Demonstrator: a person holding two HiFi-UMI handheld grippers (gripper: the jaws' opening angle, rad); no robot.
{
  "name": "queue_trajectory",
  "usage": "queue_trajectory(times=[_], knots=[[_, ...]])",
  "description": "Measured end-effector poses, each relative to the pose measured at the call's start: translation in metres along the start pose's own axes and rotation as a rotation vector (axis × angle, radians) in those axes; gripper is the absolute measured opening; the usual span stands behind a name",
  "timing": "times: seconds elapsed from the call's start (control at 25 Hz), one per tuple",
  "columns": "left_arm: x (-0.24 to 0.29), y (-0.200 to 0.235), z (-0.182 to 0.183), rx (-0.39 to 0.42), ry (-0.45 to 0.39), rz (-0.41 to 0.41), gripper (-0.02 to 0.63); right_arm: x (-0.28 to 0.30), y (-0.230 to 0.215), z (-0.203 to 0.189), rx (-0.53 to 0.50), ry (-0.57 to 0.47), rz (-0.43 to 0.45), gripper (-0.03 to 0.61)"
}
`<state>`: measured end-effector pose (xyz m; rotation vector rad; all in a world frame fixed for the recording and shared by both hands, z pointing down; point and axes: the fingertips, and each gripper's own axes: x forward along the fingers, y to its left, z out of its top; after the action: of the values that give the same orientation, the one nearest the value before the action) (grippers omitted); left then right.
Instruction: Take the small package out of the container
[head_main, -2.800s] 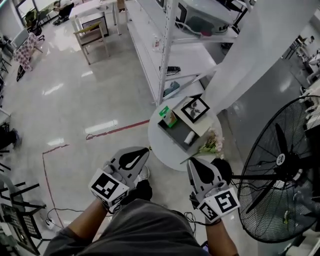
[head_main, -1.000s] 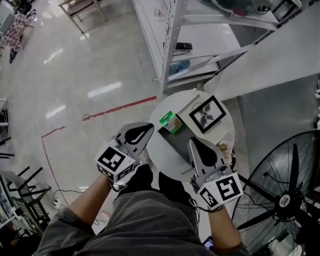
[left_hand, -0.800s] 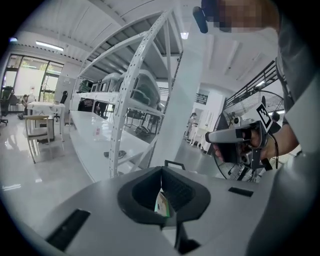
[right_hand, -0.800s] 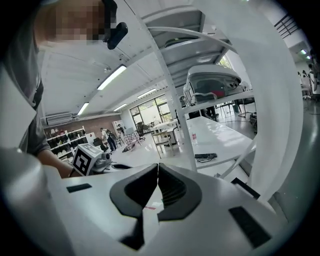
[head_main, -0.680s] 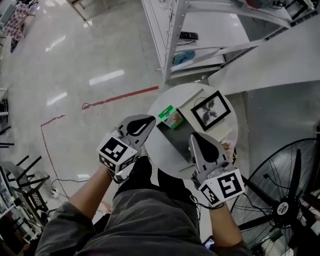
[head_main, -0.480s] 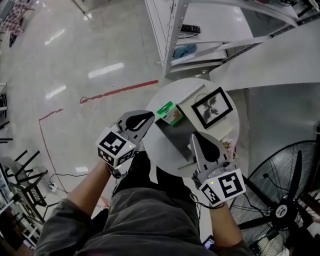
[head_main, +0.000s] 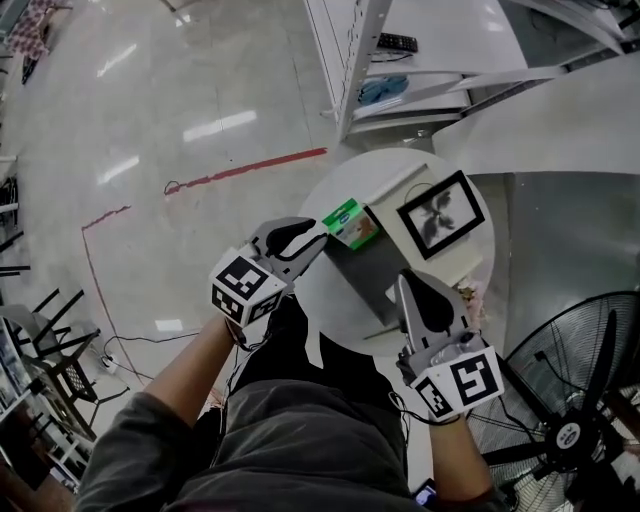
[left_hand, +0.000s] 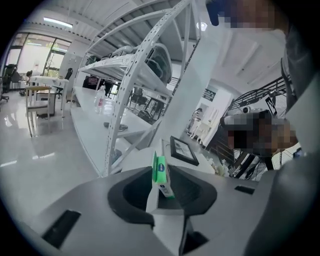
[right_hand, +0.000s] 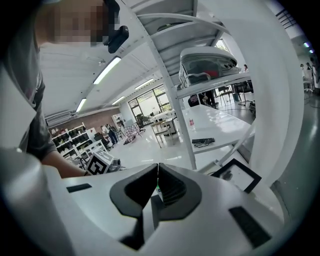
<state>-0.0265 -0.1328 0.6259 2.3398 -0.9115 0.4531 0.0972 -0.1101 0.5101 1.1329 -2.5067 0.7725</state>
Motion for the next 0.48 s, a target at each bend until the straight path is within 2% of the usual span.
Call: queue_trajectory(times=[0.2, 0.48], knots=[[0.014, 0.003, -0.019, -0.077, 0.025, -0.062, 0.19, -0.002, -0.003, -0.011, 0.008, 0.021, -0.007, 0.023], [0.03, -0.001, -0.024, -0.082, 0.054, -0.128, 0.196, 0.0, -0.007, -0.024, 0.022, 0.047, -0.011, 0.023]])
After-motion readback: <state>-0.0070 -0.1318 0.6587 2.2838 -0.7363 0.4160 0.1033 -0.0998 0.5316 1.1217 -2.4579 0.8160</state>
